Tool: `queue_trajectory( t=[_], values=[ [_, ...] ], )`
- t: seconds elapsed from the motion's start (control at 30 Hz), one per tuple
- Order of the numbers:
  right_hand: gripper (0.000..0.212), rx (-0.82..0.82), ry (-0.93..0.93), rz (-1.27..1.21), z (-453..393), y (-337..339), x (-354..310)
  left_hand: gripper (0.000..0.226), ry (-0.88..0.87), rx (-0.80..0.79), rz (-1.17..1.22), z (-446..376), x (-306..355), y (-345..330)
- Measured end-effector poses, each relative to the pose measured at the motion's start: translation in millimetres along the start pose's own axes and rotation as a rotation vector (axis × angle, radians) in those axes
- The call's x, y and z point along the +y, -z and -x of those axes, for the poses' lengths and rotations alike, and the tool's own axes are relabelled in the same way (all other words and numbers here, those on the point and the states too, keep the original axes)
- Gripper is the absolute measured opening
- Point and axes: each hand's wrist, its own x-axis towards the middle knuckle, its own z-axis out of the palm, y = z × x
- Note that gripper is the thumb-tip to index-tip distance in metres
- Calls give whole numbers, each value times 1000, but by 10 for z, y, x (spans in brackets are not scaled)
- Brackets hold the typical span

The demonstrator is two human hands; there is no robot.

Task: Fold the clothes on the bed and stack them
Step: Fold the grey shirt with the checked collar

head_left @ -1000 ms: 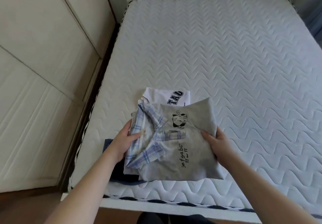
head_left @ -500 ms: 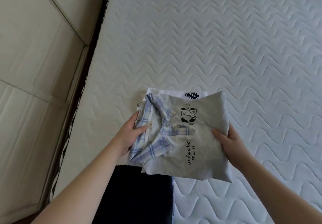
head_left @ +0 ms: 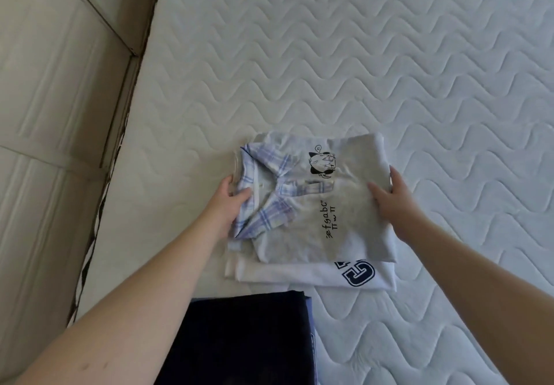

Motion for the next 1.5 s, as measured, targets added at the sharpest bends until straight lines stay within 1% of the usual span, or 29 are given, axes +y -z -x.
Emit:
queue_trajectory(
  t=[0.07,0.1,0.13,0.2,0.3,0.4,0.43,0.5,0.57,0.63,0.7,0.73,0.8,0.87,0.93,1.0,1.07,1.2,1.3,1.37,1.4,1.47,1.5],
  values=[
    [67,55,-131,51,45,76,123,47,68,35,-80,23,-192,47],
    [66,51,-181,76,91,125,188,47,75,35,-122,75,-273,79],
    [63,25,-215,104,146,175,262,45,69,24,-156,142,-334,113],
    [55,-71,-240,168,292,256,394,33,57,-24,-210,269,-441,180],
    [47,-173,-170,330,473,279,467,16,14,-91,-259,364,-516,221],
    [37,-141,-90,463,526,253,437,9,-81,-49,-299,363,-459,179],
    [34,-114,-76,454,536,250,419,7,-117,-32,-291,367,-422,171],
    [29,-84,-79,350,568,269,410,6,-172,-9,-259,394,-360,179],
    [27,-78,-107,220,635,297,465,5,-182,18,-257,426,-377,212],
    [30,-90,-154,152,704,316,580,4,-140,59,-310,448,-493,247],
    [32,-132,-214,177,744,329,704,15,-64,77,-372,466,-637,256],
    [32,-156,-238,223,747,334,759,20,-39,82,-394,466,-701,249],
    [31,-167,-252,354,721,344,834,24,-28,102,-449,456,-782,217],
    [35,-128,-217,399,673,361,858,25,-43,134,-517,413,-811,187],
    [45,-64,-171,332,615,372,792,33,-53,172,-549,354,-802,174],
    [51,14,-127,259,473,363,664,40,-66,251,-506,259,-752,186],
    [54,48,-94,174,261,326,519,40,-82,296,-360,115,-669,193],
    [56,68,-78,62,-254,168,170,51,-15,193,52,-241,-373,87],
    [59,85,-97,10,-598,54,-87,58,-36,200,125,-475,-94,4],
    [49,82,-82,7,-760,21,-180,60,-68,168,115,-599,50,-29],
    [38,86,-68,7,-825,19,-203,58,-93,144,51,-655,105,-44],
    [13,118,-3,1,-901,45,-218,45,-183,130,-150,-756,187,-66],
    [7,135,47,6,-928,69,-223,39,-237,138,-219,-804,225,-75]
  ],
)
